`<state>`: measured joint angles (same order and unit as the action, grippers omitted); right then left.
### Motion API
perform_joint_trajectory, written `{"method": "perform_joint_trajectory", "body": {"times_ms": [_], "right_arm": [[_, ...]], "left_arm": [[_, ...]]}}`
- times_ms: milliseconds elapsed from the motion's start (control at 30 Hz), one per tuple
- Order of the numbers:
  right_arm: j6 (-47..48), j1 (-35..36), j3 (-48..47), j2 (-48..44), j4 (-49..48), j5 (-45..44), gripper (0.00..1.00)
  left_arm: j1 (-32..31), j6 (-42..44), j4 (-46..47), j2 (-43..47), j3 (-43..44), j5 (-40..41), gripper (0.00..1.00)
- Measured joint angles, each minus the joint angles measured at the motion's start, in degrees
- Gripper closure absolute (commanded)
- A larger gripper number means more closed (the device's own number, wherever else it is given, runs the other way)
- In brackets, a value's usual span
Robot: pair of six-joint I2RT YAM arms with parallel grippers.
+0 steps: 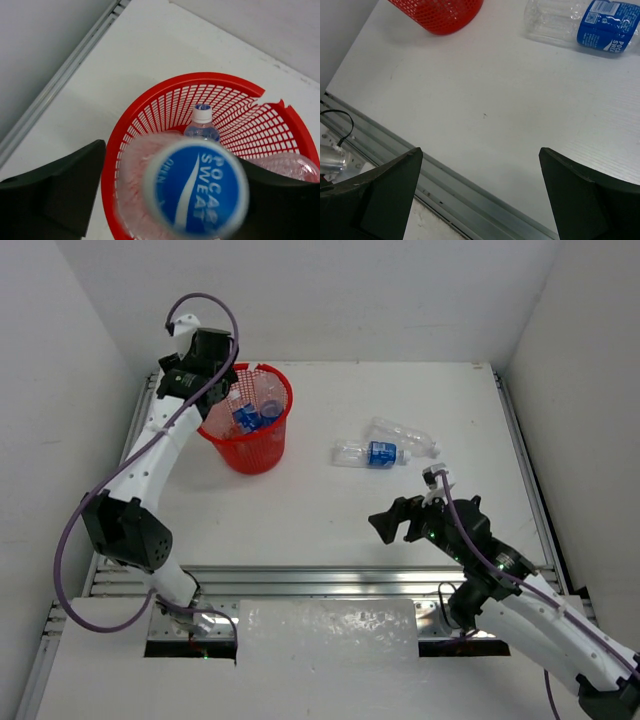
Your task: Put the plastic bottles in the bin
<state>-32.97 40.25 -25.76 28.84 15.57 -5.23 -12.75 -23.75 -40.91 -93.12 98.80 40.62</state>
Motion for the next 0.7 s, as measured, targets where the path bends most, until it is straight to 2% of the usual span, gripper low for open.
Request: {"method": "perform_joint_trajectory", "body": {"times_ms": [33,100,300,400,467,600,700], "right_arm": [[0.0,0.0,0.0,0.5,0.0,-0.1,0.01],[0.0,0.0,0.0,2.4,-0.1,-0.1,0.01],[-1.7,-1.4,-1.8,15.5,0.3,-0.3,0.01],[-4.8,-5.3,-5.0,23.3,0.5,-2.0,0.01],[-7.8,-8.5,-7.5,28.2,-0.1,-3.7,0.01],[-15.3,-12.8,-14.1,39.8,-1.2,-8.0,0.01],[-23.1,-14.0,-23.5,51.2,1.5,-12.0,0.01]], "left_arm": [[0.0,-0.2,-0.3,0.0,0.3,-0.8,0.11],[0.0,-0.5,-0.4,0.6,0.9,-2.0,0.03],[0.0,-0.8,-0.9,6.5,1.1,-5.9,0.02],[0.0,-1.0,-0.1,13.9,-2.5,-8.2,0.02],[0.0,-0.9,1.6,22.3,-9.6,-9.8,0.02],[0.0,-0.7,5.7,39.4,-29.3,-14.3,0.02],[0.0,-0.5,7.0,50.0,-43.1,-17.6,0.02]]}}
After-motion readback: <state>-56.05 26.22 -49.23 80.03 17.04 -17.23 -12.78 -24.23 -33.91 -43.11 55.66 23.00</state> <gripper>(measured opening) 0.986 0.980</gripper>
